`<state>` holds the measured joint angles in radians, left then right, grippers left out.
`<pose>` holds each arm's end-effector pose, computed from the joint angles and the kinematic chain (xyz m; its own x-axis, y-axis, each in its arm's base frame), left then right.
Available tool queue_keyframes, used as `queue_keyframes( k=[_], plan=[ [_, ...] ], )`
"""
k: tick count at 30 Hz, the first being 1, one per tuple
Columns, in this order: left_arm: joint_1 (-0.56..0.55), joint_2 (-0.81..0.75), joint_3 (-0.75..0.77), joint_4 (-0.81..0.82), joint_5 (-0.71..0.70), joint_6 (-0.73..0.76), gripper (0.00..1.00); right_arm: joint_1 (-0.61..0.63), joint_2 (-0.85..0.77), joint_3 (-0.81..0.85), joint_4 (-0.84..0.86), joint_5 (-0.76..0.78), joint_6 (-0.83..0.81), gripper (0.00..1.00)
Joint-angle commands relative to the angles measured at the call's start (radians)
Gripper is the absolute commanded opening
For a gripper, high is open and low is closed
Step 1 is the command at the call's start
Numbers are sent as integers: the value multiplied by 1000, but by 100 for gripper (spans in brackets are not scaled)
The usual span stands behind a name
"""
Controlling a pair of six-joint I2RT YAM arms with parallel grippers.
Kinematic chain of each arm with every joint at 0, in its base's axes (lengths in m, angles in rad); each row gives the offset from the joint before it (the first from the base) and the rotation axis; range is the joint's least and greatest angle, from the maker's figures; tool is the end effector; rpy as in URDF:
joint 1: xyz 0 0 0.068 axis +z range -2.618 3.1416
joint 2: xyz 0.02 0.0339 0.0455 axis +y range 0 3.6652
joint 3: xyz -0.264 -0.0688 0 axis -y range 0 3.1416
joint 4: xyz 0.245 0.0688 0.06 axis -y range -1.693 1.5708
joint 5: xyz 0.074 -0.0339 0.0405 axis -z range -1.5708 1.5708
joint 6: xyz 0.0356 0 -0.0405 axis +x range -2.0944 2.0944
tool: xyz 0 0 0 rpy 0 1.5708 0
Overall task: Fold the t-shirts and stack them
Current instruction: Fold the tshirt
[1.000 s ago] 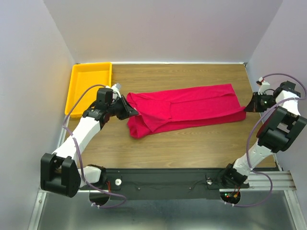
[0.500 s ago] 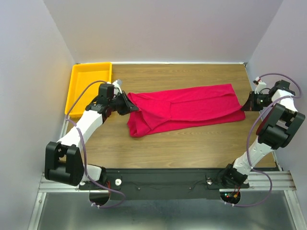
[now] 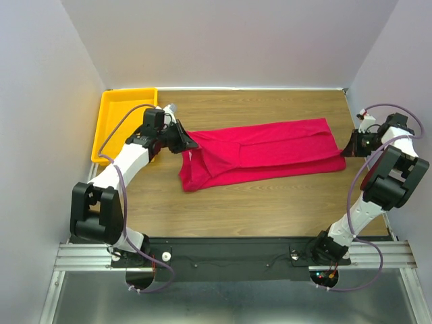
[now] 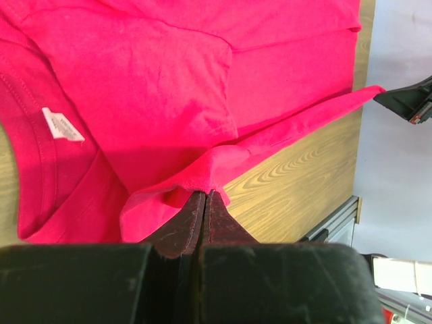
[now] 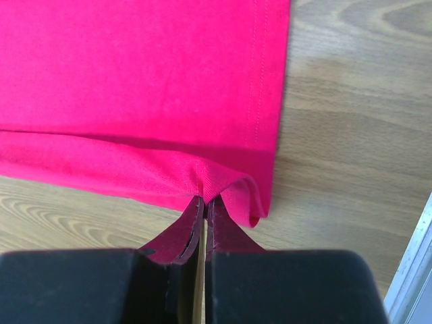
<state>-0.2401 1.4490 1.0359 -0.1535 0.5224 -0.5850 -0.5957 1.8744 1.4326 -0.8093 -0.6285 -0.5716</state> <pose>0.3113 -0.0945 0.2759 -0.7743 -0.3031 -0.5555 0.2248 0.6888 -0.6892 0.3249 -0.1950 0.2173 -0.8237 0.0297 -0.5663 -0.1720 0.9385 0.2994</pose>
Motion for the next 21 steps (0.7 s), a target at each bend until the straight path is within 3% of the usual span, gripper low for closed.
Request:
queue_keyframes(
  k=[1,21],
  plan=[
    [7,11,72,28,39,37,0,0,-15,-6,48,29,9,1],
    [7,106,161,23,51,60,0,0,8,-12,81,43,39,1]
  ],
)
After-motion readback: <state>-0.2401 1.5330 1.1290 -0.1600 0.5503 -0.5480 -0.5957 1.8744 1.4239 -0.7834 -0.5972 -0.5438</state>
